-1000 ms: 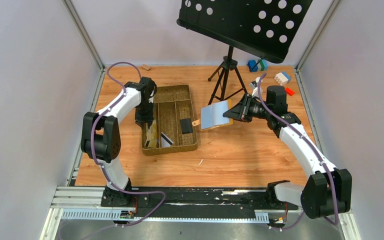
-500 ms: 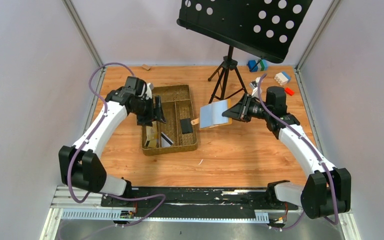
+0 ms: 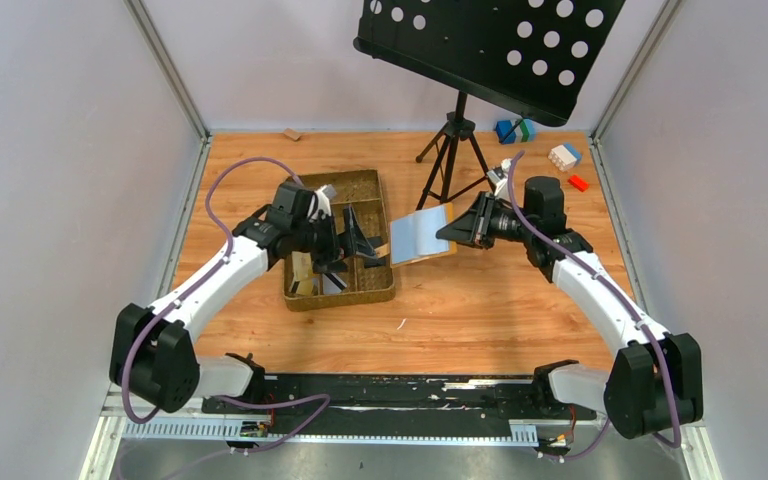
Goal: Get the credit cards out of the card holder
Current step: Place the credit card in the storage box, then remove the credit card from the card holder.
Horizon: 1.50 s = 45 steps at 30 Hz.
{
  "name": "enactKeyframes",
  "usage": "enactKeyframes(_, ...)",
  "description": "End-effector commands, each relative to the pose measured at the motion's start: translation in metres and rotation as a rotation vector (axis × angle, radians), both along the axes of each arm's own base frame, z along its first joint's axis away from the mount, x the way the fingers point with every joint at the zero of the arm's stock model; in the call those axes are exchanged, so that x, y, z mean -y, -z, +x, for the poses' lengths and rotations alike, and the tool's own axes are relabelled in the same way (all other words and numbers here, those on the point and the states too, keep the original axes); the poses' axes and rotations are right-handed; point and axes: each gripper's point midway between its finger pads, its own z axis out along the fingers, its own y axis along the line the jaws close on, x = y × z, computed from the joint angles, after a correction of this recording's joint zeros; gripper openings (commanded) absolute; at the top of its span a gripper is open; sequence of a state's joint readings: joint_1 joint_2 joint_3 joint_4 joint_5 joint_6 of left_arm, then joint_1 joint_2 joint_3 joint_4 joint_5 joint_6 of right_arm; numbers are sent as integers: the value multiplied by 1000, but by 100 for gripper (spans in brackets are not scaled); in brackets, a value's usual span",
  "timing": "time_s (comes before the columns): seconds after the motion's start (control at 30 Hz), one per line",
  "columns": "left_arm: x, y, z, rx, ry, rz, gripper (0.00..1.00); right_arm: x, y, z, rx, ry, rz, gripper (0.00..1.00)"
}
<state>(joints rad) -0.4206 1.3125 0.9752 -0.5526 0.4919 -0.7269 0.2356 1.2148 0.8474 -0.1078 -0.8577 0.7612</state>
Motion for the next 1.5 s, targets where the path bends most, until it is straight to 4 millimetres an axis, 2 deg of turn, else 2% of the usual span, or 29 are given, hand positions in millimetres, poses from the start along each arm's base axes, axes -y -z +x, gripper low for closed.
enactKeyframes(0.0,27,-57,15,150,21,-200,100,-6,-18,-5,52,-34,36,0)
enactKeyframes(0.17,42,-80,14,215,41,-311,100,-12,-29,-5,68,-58,45,0)
enactKeyframes(0.4,42,-82,12,222,6,-367,100,-15,-46,-2,111,-61,97,0)
enactKeyframes(0.7,52,-100,19,270,25,-450,100,-15,-66,-4,150,-67,116,0)
enactKeyframes(0.8,54,-98,17,262,29,-481,100,-16,-69,-9,145,-76,155,0)
enactKeyframes(1.0,56,-111,11,308,18,-605,100,-16,-83,-14,181,-83,184,0)
enactKeyframes(1.17,59,-118,4,312,47,-643,100,-19,-84,-16,166,-86,232,0)
enactKeyframes(1.33,62,-139,1,335,61,-771,100,-23,-80,-20,147,-98,244,0)
enactKeyframes(1.4,63,-145,0,341,70,-812,94,-24,-77,-20,132,-100,243,0)
enactKeyframes(1.47,63,-142,1,336,66,-797,86,-26,-77,-21,128,-105,241,0)
